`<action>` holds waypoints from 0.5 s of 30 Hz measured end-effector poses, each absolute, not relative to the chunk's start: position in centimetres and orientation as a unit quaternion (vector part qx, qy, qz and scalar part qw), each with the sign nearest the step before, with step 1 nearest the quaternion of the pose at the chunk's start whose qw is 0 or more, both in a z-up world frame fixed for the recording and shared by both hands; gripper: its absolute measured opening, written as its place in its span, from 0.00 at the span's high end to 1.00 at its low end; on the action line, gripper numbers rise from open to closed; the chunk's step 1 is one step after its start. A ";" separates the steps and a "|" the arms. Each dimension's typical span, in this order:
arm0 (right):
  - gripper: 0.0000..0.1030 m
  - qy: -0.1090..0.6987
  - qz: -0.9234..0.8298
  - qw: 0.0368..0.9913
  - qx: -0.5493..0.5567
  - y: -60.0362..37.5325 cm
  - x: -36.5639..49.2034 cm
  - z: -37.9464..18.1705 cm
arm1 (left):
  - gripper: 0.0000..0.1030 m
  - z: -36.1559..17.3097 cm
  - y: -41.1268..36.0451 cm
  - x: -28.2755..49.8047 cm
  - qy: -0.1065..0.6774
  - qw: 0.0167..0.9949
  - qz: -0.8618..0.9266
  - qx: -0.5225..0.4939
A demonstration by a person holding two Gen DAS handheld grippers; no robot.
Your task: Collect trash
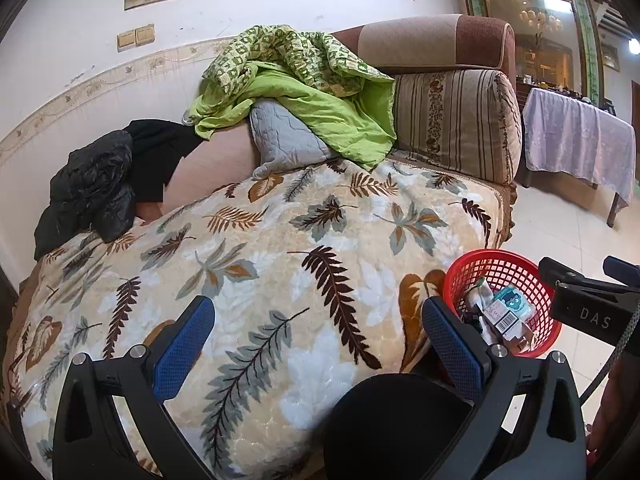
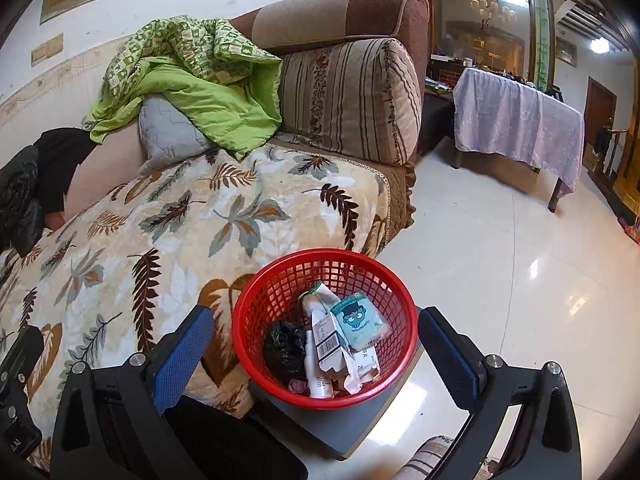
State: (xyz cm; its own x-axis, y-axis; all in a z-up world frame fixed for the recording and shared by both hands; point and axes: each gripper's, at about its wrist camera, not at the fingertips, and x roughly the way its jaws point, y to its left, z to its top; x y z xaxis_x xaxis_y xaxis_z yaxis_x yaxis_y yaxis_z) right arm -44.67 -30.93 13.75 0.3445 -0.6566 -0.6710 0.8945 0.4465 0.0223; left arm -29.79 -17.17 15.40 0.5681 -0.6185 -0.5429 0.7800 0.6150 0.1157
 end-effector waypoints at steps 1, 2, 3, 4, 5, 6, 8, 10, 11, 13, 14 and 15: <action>0.00 0.301 -0.488 0.795 0.198 -30.9 -44.7 13.7 | 0.00 15.4 -17.2 -29.8 0.231 0.868 -0.402 0.174; 0.00 0.302 -0.487 0.795 0.198 -30.9 -44.7 13.7 | 0.00 15.4 -17.2 -29.8 0.231 0.868 -0.403 0.175; 0.00 0.302 -0.487 0.795 0.198 -30.9 -44.6 13.7 | 0.00 15.4 -17.2 -29.7 0.231 0.868 -0.403 0.175; 0.00 0.303 -0.487 0.795 0.197 -30.9 -44.6 13.7 | 0.00 15.4 -17.2 -29.7 0.231 0.868 -0.403 0.175; 0.00 0.304 -0.487 0.795 0.197 -30.9 -44.6 13.7 | 0.00 15.4 -17.2 -29.8 0.231 0.868 -0.403 0.175; 0.00 0.304 -0.487 0.794 0.197 -30.9 -44.5 13.7 | 0.00 15.4 -17.2 -29.8 0.231 0.868 -0.402 0.175; 0.00 0.305 -0.487 0.794 0.197 -30.9 -44.5 13.6 | 0.00 15.5 -17.3 -29.8 0.231 0.868 -0.403 0.174; 0.00 0.306 -0.488 0.794 0.197 -30.9 -44.5 13.6 | 0.00 15.5 -17.3 -29.8 0.231 0.869 -0.402 0.174; 0.00 0.306 -0.487 0.794 0.197 -31.0 -44.6 13.6 | 0.00 15.4 -17.3 -29.8 0.231 0.869 -0.402 0.174; 0.00 0.307 -0.487 0.793 0.198 -31.0 -44.6 13.5 | 0.00 15.5 -17.3 -29.8 0.232 0.868 -0.403 0.174; 0.00 0.308 -0.487 0.793 0.198 -31.0 -44.6 13.5 | 0.00 15.5 -17.3 -29.8 0.232 0.868 -0.403 0.175; 0.00 0.308 -0.487 0.793 0.198 -31.1 -44.6 13.5 | 0.00 15.3 -17.3 -29.9 0.231 0.868 -0.403 0.176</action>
